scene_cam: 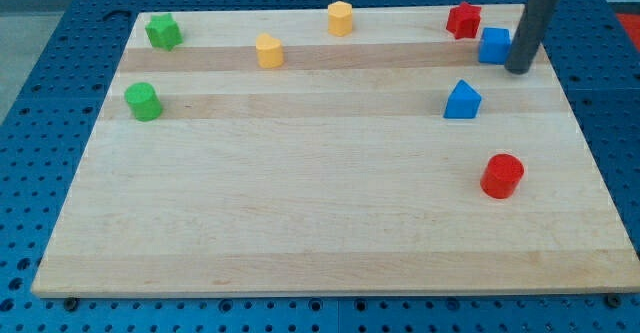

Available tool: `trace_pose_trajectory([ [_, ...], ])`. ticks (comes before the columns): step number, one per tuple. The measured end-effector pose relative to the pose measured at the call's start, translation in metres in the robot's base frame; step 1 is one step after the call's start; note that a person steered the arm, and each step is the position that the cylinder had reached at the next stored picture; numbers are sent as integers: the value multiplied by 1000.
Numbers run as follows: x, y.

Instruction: Push the blue cube towards the red star

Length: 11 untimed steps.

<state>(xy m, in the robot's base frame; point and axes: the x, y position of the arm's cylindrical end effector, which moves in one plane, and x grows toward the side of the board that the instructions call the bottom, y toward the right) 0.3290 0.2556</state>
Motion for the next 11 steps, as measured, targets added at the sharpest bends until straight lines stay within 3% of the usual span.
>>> trace_pose_trajectory([
  [5,5,-24],
  [11,-21,-26],
])
